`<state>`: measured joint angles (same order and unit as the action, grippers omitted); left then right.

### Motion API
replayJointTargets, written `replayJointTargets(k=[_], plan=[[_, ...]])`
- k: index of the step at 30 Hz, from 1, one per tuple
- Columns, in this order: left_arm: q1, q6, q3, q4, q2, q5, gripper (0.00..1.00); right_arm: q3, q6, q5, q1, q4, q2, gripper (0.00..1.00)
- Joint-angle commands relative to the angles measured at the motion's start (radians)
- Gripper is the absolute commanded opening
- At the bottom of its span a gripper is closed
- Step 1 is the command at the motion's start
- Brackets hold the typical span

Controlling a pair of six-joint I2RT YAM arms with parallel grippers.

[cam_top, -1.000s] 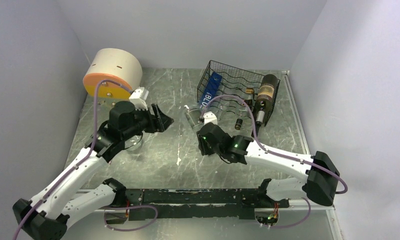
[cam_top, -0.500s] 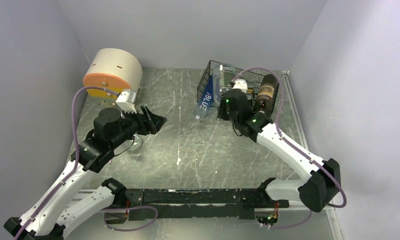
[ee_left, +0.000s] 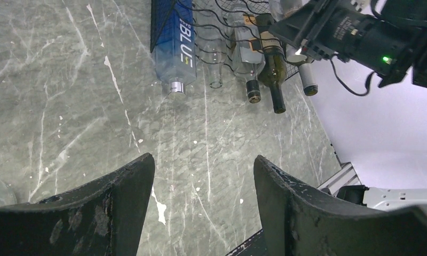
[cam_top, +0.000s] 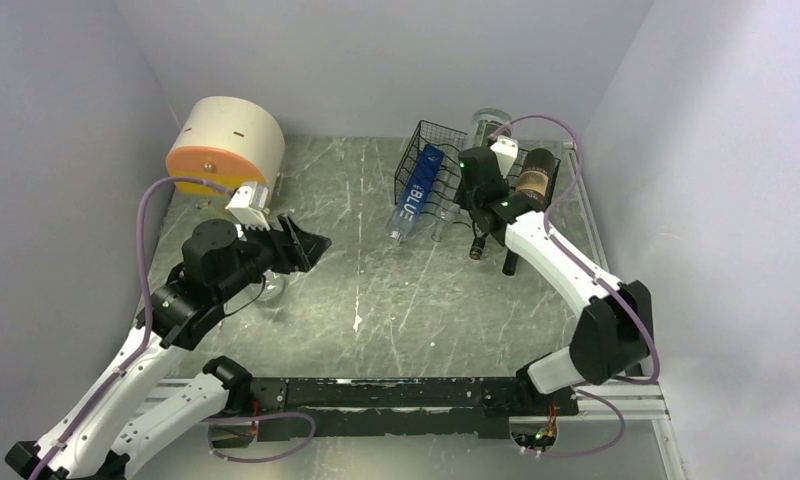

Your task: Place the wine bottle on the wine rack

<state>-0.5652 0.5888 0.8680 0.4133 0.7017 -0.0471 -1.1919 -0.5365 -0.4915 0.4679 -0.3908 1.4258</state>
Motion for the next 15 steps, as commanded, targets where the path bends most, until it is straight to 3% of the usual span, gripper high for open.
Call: replayJointTargets(k=[1,15], plan=[[0.005,0.003,0.016,0.022,-0.017,0.003,0.72,-0.087,-0.022,-0.123,-0.034,0.151,0.03,0.0],[0.006,0.004,0.044,0.029,-0.009,-0.006,0.73,-0.113,0.007,0.089,-0.179,0.116,0.157,0.0]])
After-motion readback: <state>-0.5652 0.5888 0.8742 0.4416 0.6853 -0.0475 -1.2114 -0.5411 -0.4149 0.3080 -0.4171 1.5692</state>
